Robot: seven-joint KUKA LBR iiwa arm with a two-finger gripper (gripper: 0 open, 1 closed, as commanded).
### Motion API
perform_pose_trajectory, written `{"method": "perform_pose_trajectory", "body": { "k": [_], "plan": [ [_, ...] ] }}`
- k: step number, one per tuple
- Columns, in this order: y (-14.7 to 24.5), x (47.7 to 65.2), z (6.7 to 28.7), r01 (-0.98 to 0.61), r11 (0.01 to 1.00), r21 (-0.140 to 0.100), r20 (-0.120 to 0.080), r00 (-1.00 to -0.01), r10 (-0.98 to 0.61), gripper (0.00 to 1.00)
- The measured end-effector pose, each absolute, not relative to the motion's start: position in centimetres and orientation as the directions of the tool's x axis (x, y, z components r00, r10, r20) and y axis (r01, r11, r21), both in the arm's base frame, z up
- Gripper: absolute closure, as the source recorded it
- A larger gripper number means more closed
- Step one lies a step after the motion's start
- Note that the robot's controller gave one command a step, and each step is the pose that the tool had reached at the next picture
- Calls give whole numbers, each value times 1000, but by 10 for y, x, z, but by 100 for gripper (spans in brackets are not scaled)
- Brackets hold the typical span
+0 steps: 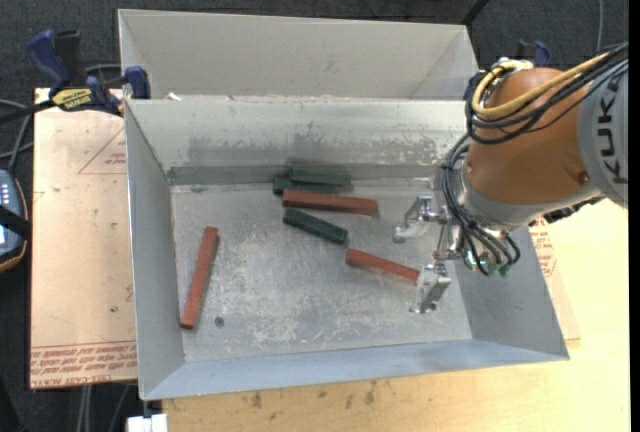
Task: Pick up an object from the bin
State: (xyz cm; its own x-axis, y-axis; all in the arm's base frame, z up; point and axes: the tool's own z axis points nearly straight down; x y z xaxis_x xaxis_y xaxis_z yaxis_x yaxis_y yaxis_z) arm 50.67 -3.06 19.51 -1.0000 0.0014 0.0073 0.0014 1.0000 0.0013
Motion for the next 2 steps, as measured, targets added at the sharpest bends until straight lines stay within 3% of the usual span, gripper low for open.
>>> {"method": "perform_pose_trajectory", "body": {
  "k": [1, 2],
  "plan": [
    [-31, 508, 199, 0, 1000, 1, 0, -1000, 0, 0],
    [-24, 529, 76, -25, 1000, 0, -5, -1000, -25, 100]
  ]
}}
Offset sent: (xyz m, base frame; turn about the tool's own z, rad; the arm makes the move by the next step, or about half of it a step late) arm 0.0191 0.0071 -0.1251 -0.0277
